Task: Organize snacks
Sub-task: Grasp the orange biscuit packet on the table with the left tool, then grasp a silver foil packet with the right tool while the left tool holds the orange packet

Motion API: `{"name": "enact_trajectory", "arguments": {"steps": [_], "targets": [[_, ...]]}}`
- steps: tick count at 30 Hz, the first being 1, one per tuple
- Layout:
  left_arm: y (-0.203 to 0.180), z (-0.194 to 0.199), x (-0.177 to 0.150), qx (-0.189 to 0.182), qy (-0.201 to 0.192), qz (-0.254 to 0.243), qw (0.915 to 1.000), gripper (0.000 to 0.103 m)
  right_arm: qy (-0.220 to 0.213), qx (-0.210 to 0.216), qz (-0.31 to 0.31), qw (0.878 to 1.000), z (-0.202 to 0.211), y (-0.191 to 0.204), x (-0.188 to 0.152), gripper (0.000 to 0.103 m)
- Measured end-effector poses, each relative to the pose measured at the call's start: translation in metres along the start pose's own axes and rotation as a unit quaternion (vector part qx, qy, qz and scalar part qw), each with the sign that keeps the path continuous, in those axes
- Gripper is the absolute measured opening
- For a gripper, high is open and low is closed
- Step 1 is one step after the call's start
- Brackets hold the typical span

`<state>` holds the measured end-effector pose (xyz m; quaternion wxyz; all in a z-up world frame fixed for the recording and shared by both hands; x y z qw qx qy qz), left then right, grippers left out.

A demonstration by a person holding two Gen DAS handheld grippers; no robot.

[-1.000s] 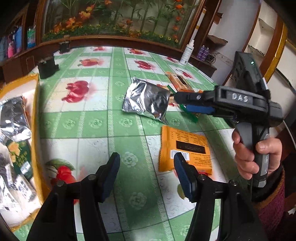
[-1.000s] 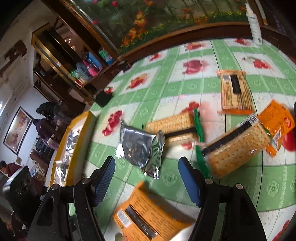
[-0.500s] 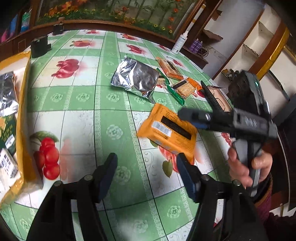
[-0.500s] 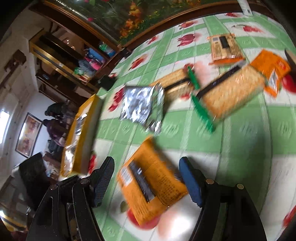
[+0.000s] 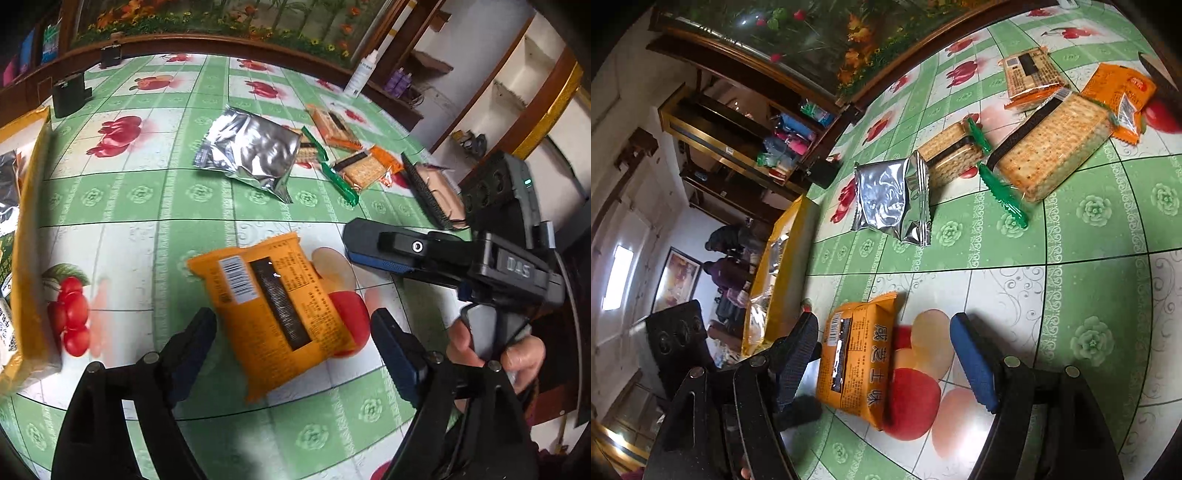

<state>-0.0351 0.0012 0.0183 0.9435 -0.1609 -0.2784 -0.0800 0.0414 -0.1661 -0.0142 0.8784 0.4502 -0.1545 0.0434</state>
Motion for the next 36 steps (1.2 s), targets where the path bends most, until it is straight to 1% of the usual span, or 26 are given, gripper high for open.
{"name": "enact_trajectory", "arguments": {"steps": [1, 3, 5, 6, 8, 9, 11, 13, 14, 16, 19, 21, 23, 25, 28, 29, 30, 32, 33, 34, 36], "targets": [[-0.006, -0.005, 0.002, 0.019, 0.006, -0.003, 0.9998, 0.089, -0.002, -0.001, 0.001, 1.0, 0.001, 0.0, 0.0, 0.078], [-0.014, -0.016, 0.004, 0.045, 0.019, -0.008, 0.9988, 0.092, -0.012, -0.005, 0.002, 1.0, 0.004, 0.001, 0.002, 0.078], [-0.019, -0.026, 0.004, 0.07, 0.027, -0.018, 0.997, 0.092, -0.022, -0.01, 0.001, 1.0, 0.006, 0.002, 0.003, 0.078], [-0.022, -0.028, 0.004, 0.092, 0.018, -0.032, 0.995, 0.092, -0.027, -0.012, 0.001, 1.0, 0.008, 0.0, 0.004, 0.078], [-0.023, -0.031, 0.003, 0.115, 0.009, -0.055, 0.9918, 0.092, -0.037, -0.017, 0.0, 0.999, 0.013, -0.002, 0.005, 0.078], [-0.022, -0.031, 0.001, 0.127, 0.003, -0.062, 0.99, 0.089, -0.042, -0.019, 0.001, 0.999, 0.016, -0.003, 0.006, 0.078], [-0.017, -0.025, 0.0, 0.125, -0.004, -0.066, 0.99, 0.075, -0.049, -0.021, 0.001, 0.999, 0.018, -0.004, 0.006, 0.078], [-0.005, -0.017, -0.003, 0.122, -0.009, -0.064, 0.9905, 0.071, -0.059, -0.032, 0.008, 0.998, 0.02, -0.002, 0.008, 0.078], [0.001, -0.013, -0.005, 0.123, -0.01, -0.061, 0.9904, 0.07, -0.065, -0.043, 0.018, 0.997, 0.021, 0.001, 0.009, 0.078], [0.019, -0.005, -0.008, 0.136, -0.012, -0.048, 0.9895, 0.071, -0.07, -0.05, 0.037, 0.996, 0.023, 0.008, 0.01, 0.078], [0.036, 0.003, -0.012, 0.14, -0.016, -0.035, 0.9894, 0.07, -0.072, -0.064, 0.068, 0.993, 0.019, 0.028, 0.02, 0.078], [0.039, 0.004, -0.013, 0.138, -0.017, -0.034, 0.9897, 0.07, -0.08, -0.068, 0.086, 0.991, 0.013, 0.045, 0.032, 0.078], [0.038, 0.003, -0.013, 0.141, -0.017, -0.036, 0.9893, 0.07, -0.096, -0.073, 0.102, 0.987, 0.006, 0.061, 0.049, 0.078], [0.039, 0.003, -0.013, 0.137, -0.018, -0.033, 0.9898, 0.07, -0.114, -0.091, 0.118, 0.982, -0.008, 0.075, 0.068, 0.078], [0.039, 0.003, -0.012, 0.138, -0.018, -0.034, 0.9897, 0.07, -0.12, -0.132, 0.134, 0.975, -0.038, 0.083, 0.09, 0.078], [0.039, 0.003, -0.012, 0.138, -0.018, -0.034, 0.9897, 0.07, -0.11, -0.148, 0.138, 0.973, -0.05, 0.081, 0.093, 0.078], [0.039, 0.003, -0.013, 0.137, -0.018, -0.034, 0.9898, 0.07, -0.094, -0.15, 0.14, 0.974, -0.057, 0.079, 0.092, 0.078], [0.038, 0.004, -0.014, 0.137, -0.018, -0.033, 0.9899, 0.07, -0.051, -0.141, 0.155, 0.977, -0.066, 0.076, 0.079, 0.078], [0.038, 0.004, -0.014, 0.137, -0.017, -0.034, 0.9898, 0.07, -0.033, -0.135, 0.173, 0.975, -0.067, 0.078, 0.069, 0.078], [0.038, 0.004, -0.014, 0.138, -0.017, -0.035, 0.9897, 0.07, -0.028, -0.135, 0.186, 0.973, -0.067, 0.08, 0.063, 0.078], [0.037, 0.003, -0.013, 0.139, -0.016, -0.036, 0.9894, 0.07, -0.043, -0.155, 0.203, 0.966, -0.063, 0.082, 0.055, 0.078]]}}
Point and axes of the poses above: each gripper's, at about its wrist camera, not at the fingertips, and z roughly against the way its jaws point, y to its left, x to its top, the point moved 1 cm from there along -z, roughly the way its jaws point, and after that the axes turned 9 degrees about -z, right-handed, at the moved point
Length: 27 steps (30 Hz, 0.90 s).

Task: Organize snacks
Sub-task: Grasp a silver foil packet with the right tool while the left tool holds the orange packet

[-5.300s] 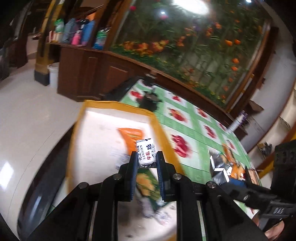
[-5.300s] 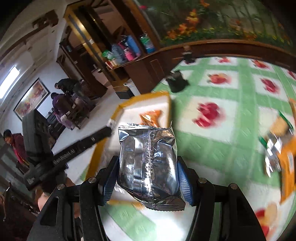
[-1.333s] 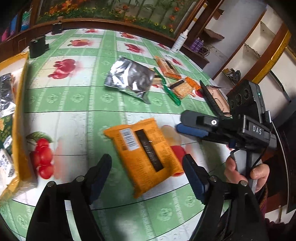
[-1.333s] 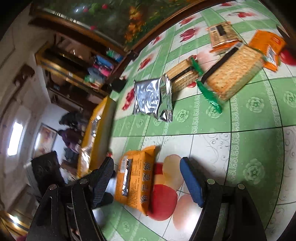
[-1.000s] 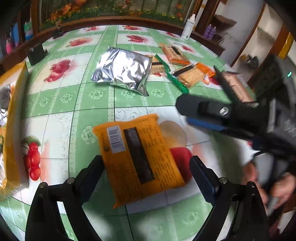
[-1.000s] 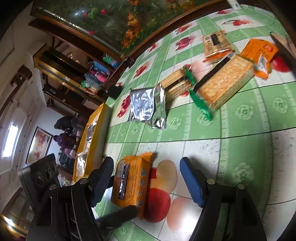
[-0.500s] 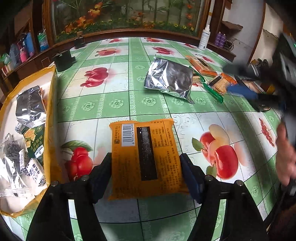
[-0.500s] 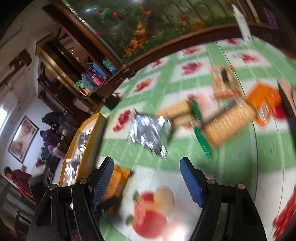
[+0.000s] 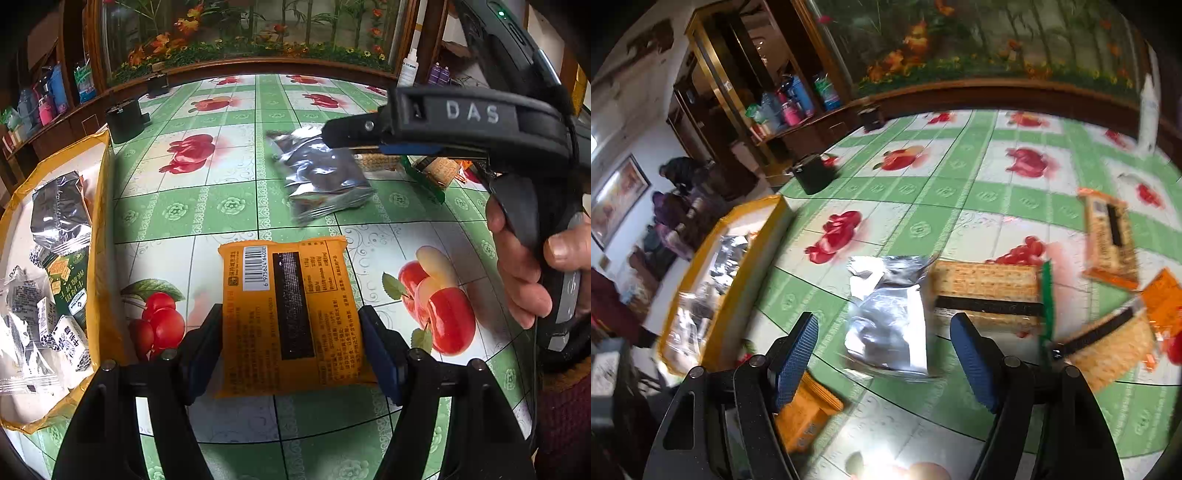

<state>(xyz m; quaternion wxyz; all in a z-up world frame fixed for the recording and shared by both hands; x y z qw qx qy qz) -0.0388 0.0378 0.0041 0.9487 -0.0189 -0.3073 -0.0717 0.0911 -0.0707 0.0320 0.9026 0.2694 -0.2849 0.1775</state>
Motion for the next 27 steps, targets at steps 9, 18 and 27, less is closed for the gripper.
{"name": "enact_trajectory", "arguments": {"steps": [9, 18, 27], "targets": [[0.002, 0.0, 0.0, -0.004, -0.002, 0.003, 1.0, 0.07, 0.006, -0.025, 0.022, 0.999, -0.013, 0.024, -0.009, 0.078], [0.002, 0.0, 0.0, -0.003, -0.001, 0.002, 1.0, 0.07, 0.046, -0.072, 0.05, 0.995, -0.047, 0.05, -0.013, 0.078], [0.005, 0.004, -0.003, -0.023, -0.013, 0.022, 0.9994, 0.07, 0.018, -0.075, 0.053, 0.996, -0.033, 0.041, -0.019, 0.061]]}}
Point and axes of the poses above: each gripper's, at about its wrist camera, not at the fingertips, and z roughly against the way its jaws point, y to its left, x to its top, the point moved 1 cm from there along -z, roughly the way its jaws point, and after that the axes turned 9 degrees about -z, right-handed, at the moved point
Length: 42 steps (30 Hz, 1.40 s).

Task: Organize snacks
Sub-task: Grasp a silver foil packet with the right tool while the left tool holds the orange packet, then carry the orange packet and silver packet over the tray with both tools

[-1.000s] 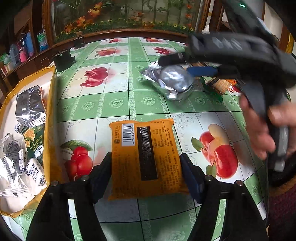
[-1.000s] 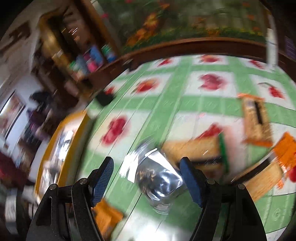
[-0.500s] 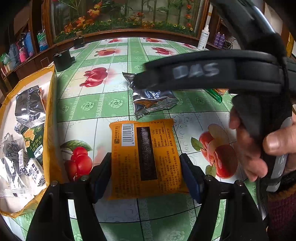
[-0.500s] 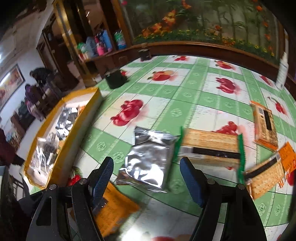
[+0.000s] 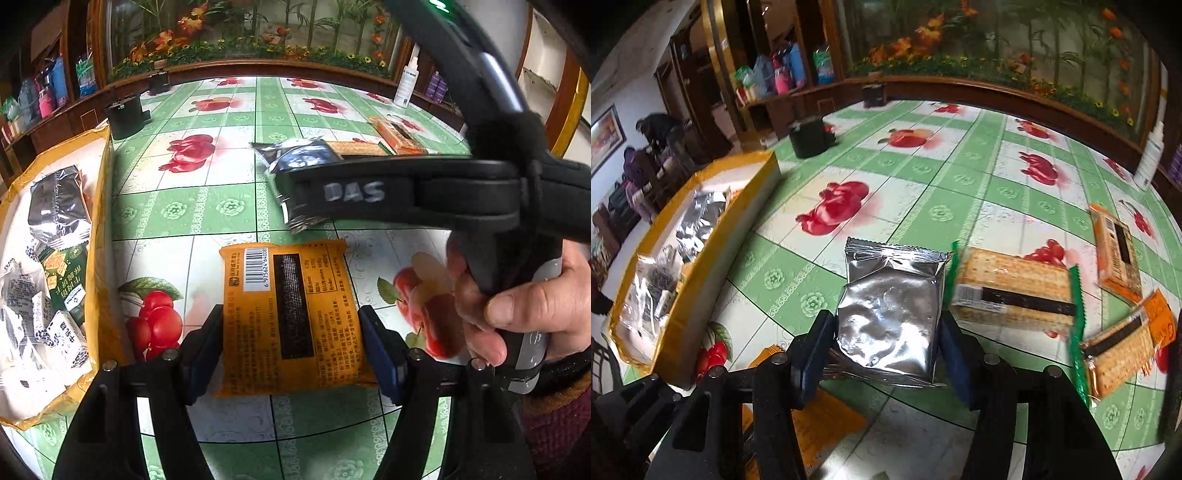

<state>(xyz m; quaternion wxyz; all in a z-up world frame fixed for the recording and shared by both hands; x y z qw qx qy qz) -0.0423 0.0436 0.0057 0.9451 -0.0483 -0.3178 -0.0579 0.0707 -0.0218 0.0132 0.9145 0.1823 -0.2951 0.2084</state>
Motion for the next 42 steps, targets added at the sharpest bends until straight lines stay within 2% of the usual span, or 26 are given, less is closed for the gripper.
{"name": "enact_trajectory", "arguments": {"steps": [2, 8, 19, 26, 30, 42], "targets": [[0.003, 0.001, 0.0, -0.017, -0.007, 0.011, 0.9998, 0.07, -0.01, 0.009, -0.018, 1.0, 0.008, -0.009, 0.0, 0.061], [-0.001, 0.009, 0.006, -0.02, -0.02, 0.009, 0.9995, 0.07, -0.019, 0.045, -0.059, 0.997, 0.017, -0.027, 0.004, 0.061], [0.013, 0.028, 0.015, -0.01, -0.04, 0.024, 0.9988, 0.07, -0.035, 0.056, -0.07, 0.995, 0.029, -0.027, 0.005, 0.061], [0.044, 0.05, 0.019, 0.009, -0.066, 0.053, 0.9964, 0.07, -0.046, 0.073, -0.082, 0.993, 0.035, -0.024, 0.007, 0.061], [0.068, 0.067, 0.022, 0.023, -0.087, 0.079, 0.9928, 0.07, -0.044, 0.096, -0.094, 0.99, 0.034, -0.01, 0.007, 0.062], [0.139, 0.111, 0.012, 0.073, -0.127, 0.141, 0.979, 0.07, -0.049, 0.159, -0.051, 0.985, 0.044, 0.079, -0.009, 0.062]]}}
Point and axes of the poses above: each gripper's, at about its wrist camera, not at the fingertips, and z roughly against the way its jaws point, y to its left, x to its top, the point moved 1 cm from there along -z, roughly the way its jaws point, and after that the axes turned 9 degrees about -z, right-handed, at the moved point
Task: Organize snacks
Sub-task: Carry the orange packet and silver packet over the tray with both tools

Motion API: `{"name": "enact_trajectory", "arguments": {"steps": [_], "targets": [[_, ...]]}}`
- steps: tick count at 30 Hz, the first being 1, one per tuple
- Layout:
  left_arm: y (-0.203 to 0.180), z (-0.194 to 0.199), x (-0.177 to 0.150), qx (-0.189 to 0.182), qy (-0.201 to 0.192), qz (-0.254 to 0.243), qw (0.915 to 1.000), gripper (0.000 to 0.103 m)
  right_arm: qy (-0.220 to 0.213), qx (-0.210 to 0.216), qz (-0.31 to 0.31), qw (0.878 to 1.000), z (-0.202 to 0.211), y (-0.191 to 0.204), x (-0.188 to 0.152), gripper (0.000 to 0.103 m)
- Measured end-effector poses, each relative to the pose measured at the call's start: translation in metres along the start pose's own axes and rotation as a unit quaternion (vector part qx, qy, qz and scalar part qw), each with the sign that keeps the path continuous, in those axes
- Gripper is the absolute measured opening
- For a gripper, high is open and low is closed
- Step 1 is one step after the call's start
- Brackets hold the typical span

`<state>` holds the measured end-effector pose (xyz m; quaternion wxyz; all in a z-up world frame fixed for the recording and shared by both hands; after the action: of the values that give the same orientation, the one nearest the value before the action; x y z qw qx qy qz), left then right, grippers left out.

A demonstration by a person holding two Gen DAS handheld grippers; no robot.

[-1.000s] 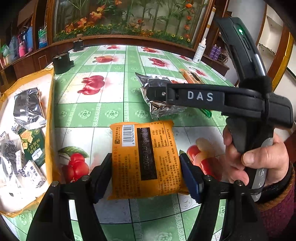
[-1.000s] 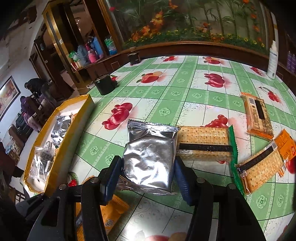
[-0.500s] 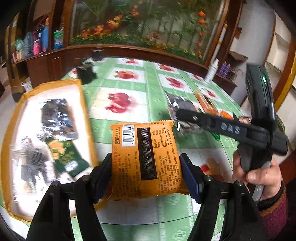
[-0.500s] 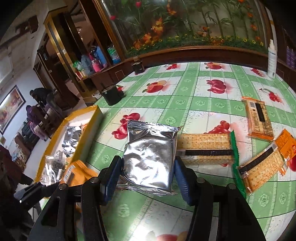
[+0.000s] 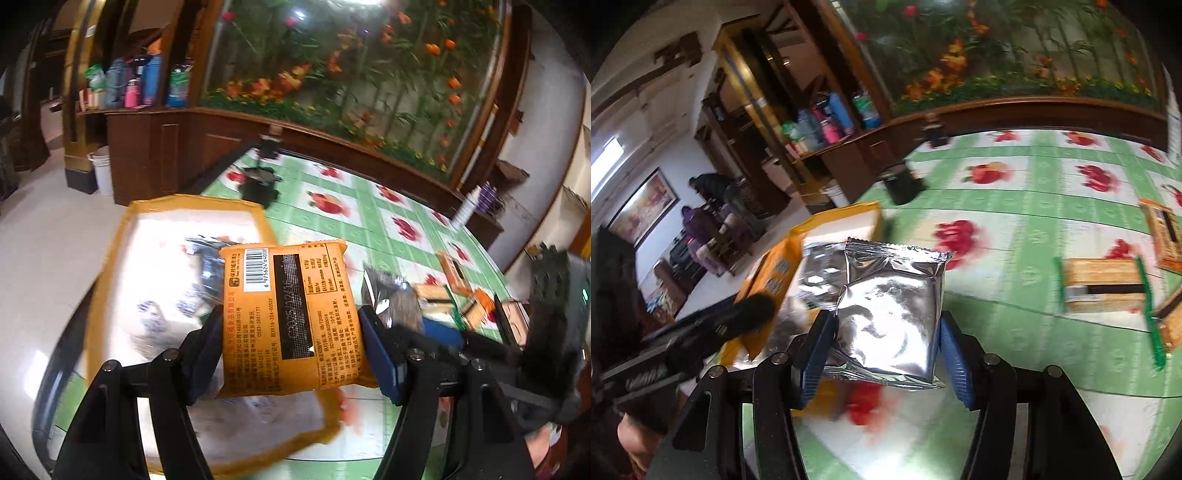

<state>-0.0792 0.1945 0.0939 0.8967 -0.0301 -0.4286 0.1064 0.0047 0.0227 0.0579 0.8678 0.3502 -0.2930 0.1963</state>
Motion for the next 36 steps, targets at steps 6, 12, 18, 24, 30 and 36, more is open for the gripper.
{"name": "enact_trajectory", "arguments": {"steps": [6, 12, 18, 24, 30, 36], "targets": [[0.043, -0.001, 0.004, 0.038, -0.002, 0.023, 0.999, 0.07, 0.023, 0.024, 0.043, 0.999, -0.026, 0.05, -0.02, 0.062], [0.08, -0.017, -0.003, 0.057, 0.017, 0.054, 0.9968, 0.07, 0.05, 0.03, 0.081, 0.995, -0.053, 0.078, -0.036, 0.062], [0.093, -0.034, -0.005, 0.073, 0.032, 0.054, 0.9953, 0.067, 0.067, 0.017, 0.097, 0.993, -0.073, 0.083, -0.045, 0.062], [0.097, -0.039, -0.009, 0.08, 0.033, 0.056, 0.9947, 0.067, 0.072, 0.014, 0.106, 0.992, -0.082, 0.083, -0.05, 0.062], [0.099, -0.044, -0.009, 0.082, 0.035, 0.057, 0.9943, 0.067, 0.063, 0.006, 0.121, 0.991, -0.083, 0.086, -0.053, 0.062], [0.101, -0.047, -0.007, 0.089, 0.042, 0.063, 0.9932, 0.069, 0.059, 0.008, 0.129, 0.99, -0.085, 0.087, -0.055, 0.063]]}}
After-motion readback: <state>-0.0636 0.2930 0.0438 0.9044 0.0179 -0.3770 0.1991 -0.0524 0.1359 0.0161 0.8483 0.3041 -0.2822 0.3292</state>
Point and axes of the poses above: each gripper's, at about its wrist camera, not at the fingertips, and z roughly against the way its jaws point, y to its left, x to its top, the point moved 1 cm from there along -z, roughly the way its jaws point, and after that the axes turned 9 degrees about -z, right-handed, at the moved point
